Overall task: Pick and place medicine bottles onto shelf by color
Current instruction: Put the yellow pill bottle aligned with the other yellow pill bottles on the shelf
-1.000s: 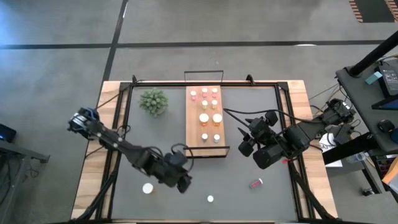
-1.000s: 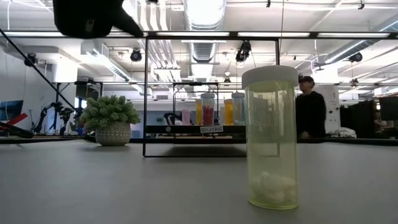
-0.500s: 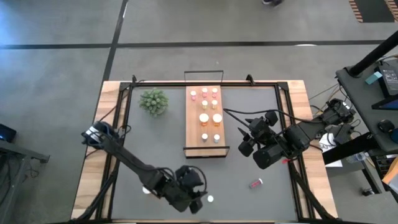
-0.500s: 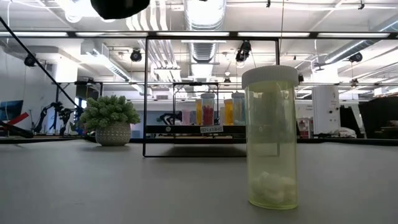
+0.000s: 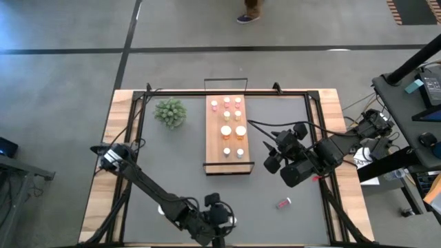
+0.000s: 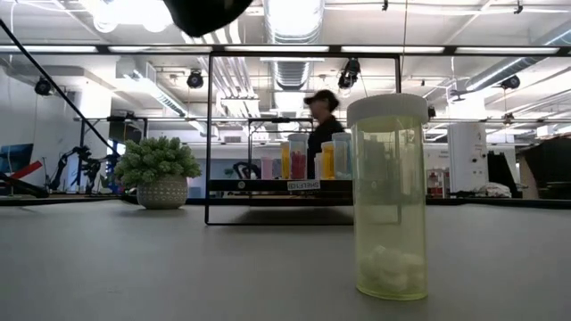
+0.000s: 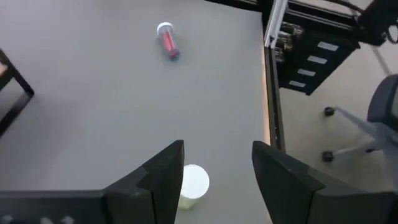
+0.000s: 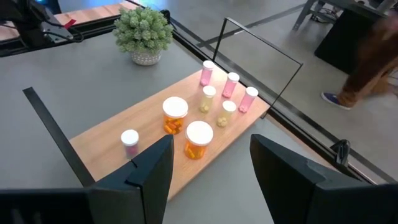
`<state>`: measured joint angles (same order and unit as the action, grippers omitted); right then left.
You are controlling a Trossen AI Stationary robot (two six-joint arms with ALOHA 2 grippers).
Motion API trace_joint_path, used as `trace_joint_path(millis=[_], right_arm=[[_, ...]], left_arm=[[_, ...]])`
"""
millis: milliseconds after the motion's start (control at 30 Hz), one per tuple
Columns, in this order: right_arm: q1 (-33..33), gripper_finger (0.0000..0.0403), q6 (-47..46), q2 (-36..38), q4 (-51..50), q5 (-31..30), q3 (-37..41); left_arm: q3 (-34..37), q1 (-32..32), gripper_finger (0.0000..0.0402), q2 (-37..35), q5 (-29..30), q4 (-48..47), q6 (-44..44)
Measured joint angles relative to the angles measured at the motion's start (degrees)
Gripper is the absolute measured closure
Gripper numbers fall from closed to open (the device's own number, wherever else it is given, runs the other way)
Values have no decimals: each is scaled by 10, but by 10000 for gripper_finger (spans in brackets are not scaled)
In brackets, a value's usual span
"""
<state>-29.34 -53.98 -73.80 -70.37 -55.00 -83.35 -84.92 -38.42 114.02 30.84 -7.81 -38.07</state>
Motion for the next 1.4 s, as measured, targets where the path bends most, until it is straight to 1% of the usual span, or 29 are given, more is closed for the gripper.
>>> trace_joint_path(millis=[67,233,433,600,767,867,1067,1133,1200,1400], right_arm=[[0,199,0,0,3,0,0],[0,199,0,0,6,0,0],[0,199,0,0,8,0,0],[0,199,0,0,8,0,0],[0,199,0,0,8,0,0],[0,199,0,0,8,0,0],[0,199,0,0,8,0,0],[0,199,0,0,8,0,0],[0,199,0,0,9,0,0],[0,199,0,0,8,0,0]], left_arm=[[-3,-4,228,0,7,0,21],[2,-17,228,0,53,-5,73],[0,-31,228,0,66,-4,74],[-1,-53,228,-1,106,-3,72],[6,-51,226,11,116,3,69],[5,-47,209,20,116,4,69],[9,-47,144,43,115,39,70],[10,-45,128,56,115,45,70],[9,-43,120,68,116,54,70],[9,-28,118,84,119,76,69]])
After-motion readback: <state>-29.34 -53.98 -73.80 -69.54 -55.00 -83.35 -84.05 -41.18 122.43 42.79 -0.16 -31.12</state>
